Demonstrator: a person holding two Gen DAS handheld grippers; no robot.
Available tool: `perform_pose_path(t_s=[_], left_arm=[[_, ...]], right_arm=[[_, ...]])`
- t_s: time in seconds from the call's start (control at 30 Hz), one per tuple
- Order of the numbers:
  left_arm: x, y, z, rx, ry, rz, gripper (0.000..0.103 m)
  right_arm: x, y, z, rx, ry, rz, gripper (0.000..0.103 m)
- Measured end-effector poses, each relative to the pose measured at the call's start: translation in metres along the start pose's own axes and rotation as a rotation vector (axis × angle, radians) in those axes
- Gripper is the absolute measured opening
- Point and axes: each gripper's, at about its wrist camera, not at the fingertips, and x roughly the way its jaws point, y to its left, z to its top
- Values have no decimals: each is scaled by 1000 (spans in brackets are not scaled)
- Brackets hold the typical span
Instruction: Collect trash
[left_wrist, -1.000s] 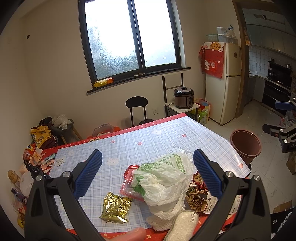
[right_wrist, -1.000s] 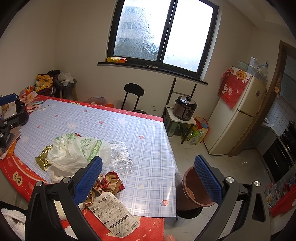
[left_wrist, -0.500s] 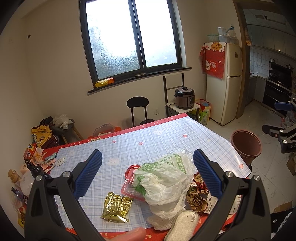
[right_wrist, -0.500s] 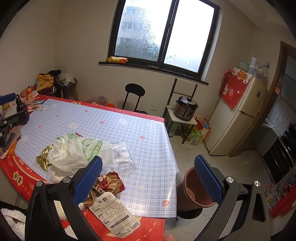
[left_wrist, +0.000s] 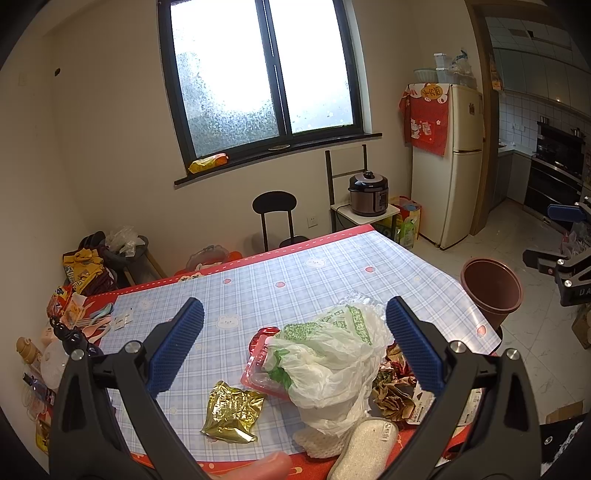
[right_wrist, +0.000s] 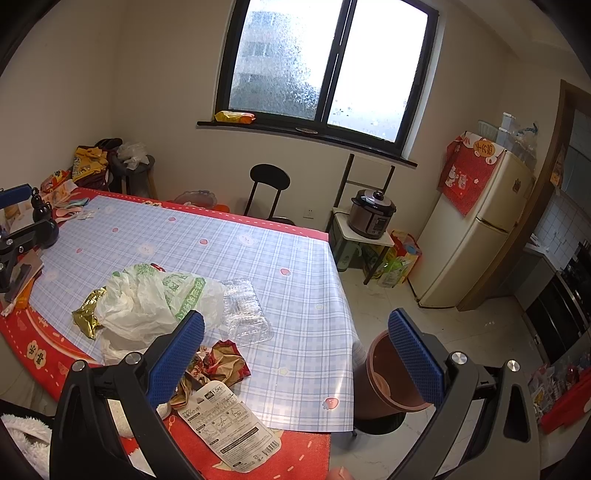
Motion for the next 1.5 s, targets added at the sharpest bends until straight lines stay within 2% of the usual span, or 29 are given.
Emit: perform_pose_path(t_s=[0.7, 0.9, 1.07, 1.23, 1.5], left_arm=[[5, -3, -8, -12, 4, 4, 97], [8, 1, -9, -36, 16, -24, 97], [11, 6, -15, -57, 20, -49, 98], [20, 9, -41, -62, 39, -41, 98], [52, 14, -107, -84, 203, -28, 98]], right_arm=[[2, -1, -1, -3, 7, 17, 98], [4, 1, -2, -1, 14, 31, 98], [12, 4, -9, 12, 39, 80, 98], [33, 17, -28, 23, 88, 145, 98], [79, 58, -75, -38, 249, 243, 98]])
